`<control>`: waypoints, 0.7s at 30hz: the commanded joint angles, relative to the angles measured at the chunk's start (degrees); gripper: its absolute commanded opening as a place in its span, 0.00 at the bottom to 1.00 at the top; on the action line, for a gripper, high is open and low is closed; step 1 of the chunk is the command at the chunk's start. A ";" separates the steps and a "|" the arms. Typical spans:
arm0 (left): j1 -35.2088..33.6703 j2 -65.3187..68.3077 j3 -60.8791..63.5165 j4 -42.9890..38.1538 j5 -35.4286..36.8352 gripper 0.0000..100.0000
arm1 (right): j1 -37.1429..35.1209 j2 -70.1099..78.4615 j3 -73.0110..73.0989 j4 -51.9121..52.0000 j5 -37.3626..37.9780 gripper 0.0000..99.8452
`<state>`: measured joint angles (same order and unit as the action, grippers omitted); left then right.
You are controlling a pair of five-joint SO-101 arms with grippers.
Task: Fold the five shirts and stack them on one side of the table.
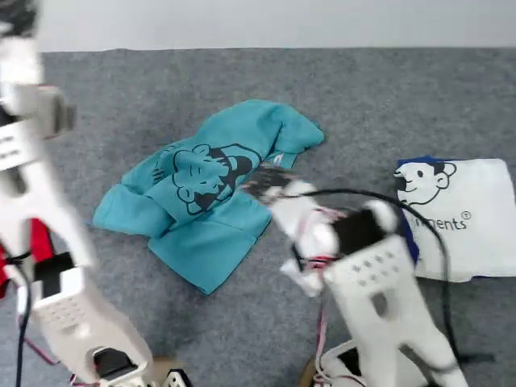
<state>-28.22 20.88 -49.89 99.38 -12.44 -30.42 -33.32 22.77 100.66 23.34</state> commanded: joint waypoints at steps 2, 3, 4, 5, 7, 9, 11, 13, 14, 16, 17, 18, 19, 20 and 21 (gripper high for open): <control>-9.67 -3.69 1.19 1.05 -2.37 0.16 | -6.81 9.54 -8.62 2.24 -1.76 0.08; -11.43 -3.60 1.19 1.05 -2.73 0.16 | -8.66 11.38 -9.58 2.24 -1.76 0.08; -13.10 -3.60 1.27 1.05 -3.08 0.16 | -10.86 13.05 -10.55 2.15 -1.85 0.08; -14.51 -3.52 1.36 1.05 -3.52 0.16 | -13.32 14.90 -11.69 2.15 -2.20 0.08; -17.05 -3.43 1.36 1.05 -4.31 0.16 | -18.51 18.86 -14.33 1.89 -5.01 0.08; -18.99 -3.43 2.42 0.88 -4.92 0.16 | -22.99 23.69 -16.97 0.75 -8.26 0.08; -20.04 -3.52 4.88 -0.44 -5.89 0.16 | -26.33 28.70 -19.69 -0.57 -9.67 0.08; -20.92 -3.60 7.08 -1.93 -5.98 0.16 | -28.00 33.80 -22.59 -1.80 -9.67 0.11; -21.45 -3.78 7.69 -2.46 -5.98 0.16 | -28.35 36.18 -24.18 -2.24 -9.85 0.13; -22.51 -3.96 8.04 -2.73 -5.89 0.16 | -28.70 40.92 -27.08 -3.03 -9.93 0.18; -23.03 -3.96 8.04 -2.73 -5.89 0.16 | -28.97 43.03 -28.40 -3.38 -9.93 0.20; -23.47 -3.96 8.04 -2.64 -5.89 0.16 | -29.14 45.23 -29.71 -3.65 -9.76 0.20; -24.00 -3.96 8.04 -2.64 -5.89 0.16 | -29.23 47.25 -31.03 -3.65 -9.58 0.20; -24.53 -3.96 8.04 -2.55 -5.89 0.16 | -29.32 49.27 -32.35 -3.74 -9.58 0.20; -24.88 -3.96 7.96 -2.46 -5.89 0.16 | -29.32 51.12 -33.67 -3.91 -9.58 0.20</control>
<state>-52.04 20.79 -41.63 98.15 -17.89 -58.73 14.68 -5.45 97.32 14.11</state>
